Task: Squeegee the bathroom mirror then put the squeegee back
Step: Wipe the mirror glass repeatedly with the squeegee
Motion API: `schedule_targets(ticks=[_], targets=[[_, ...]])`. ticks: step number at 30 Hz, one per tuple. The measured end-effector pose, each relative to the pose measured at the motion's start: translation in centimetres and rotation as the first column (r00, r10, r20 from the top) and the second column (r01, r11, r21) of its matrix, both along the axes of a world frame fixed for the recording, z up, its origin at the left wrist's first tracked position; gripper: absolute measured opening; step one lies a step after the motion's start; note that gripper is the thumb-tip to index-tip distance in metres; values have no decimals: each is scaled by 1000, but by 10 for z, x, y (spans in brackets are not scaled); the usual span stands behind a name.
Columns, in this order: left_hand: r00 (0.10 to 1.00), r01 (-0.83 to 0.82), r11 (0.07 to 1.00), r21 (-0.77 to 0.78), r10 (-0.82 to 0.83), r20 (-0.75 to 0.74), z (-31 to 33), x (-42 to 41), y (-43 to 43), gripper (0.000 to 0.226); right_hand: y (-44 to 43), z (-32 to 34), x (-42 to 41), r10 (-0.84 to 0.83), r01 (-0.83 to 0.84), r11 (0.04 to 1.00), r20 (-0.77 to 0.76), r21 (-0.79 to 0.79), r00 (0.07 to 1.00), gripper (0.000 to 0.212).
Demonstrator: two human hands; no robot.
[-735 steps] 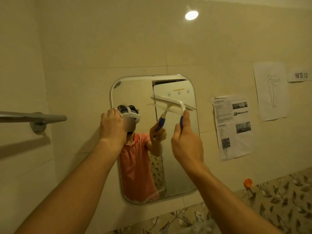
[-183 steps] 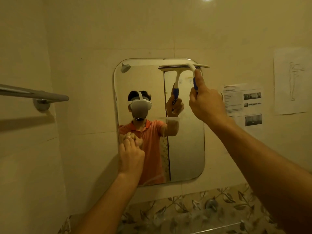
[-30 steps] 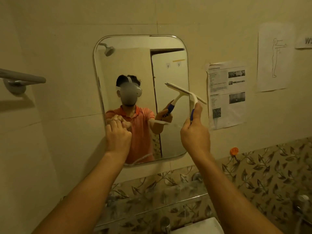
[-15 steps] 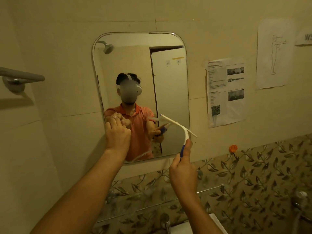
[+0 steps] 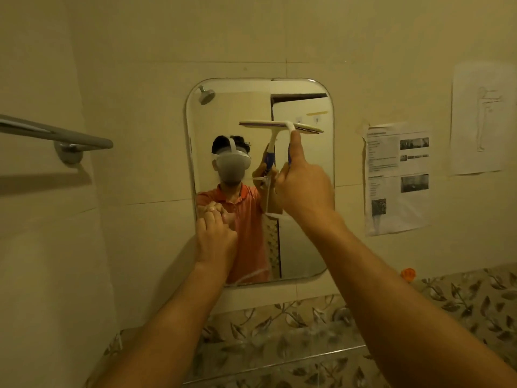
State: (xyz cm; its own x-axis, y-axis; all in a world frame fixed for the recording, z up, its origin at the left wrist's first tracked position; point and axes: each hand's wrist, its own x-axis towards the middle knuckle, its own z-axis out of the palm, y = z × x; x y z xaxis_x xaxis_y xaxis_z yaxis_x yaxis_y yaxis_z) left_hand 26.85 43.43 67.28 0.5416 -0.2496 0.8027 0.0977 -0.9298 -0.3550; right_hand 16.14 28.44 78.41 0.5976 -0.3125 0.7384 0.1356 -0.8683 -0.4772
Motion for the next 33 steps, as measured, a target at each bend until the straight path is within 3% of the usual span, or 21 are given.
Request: schedule_targets(ticks=[6,15,19,25,28,33], targets=[[998,21,1000,-21,-22,-53,2,-3,1,41,3,-3,2,-75,70,996,-74,-61,994,82],[998,-24,1000,6,25,-55,0,-8,2,33,23,-98,-8,-64,47,995,-216,-85,974,88],[998,-41,999,-3,41,-50,0,-7,2,40,23,-133,-23,-24,-2,996,-286,-90,958,92],[997,-38,999,-24,36,-65,3,-12,1,42,22,-154,-34,-31,5,997,-361,-74,932,90],[996,-24,999,-24,22,-84,4,-13,1,40,20,-136,-38,14,-33,998,-303,-57,953,86],[997,6,999,-52,-10,-76,2,-9,3,40,18,-64,-29,77,-79,996,-64,-41,995,82]])
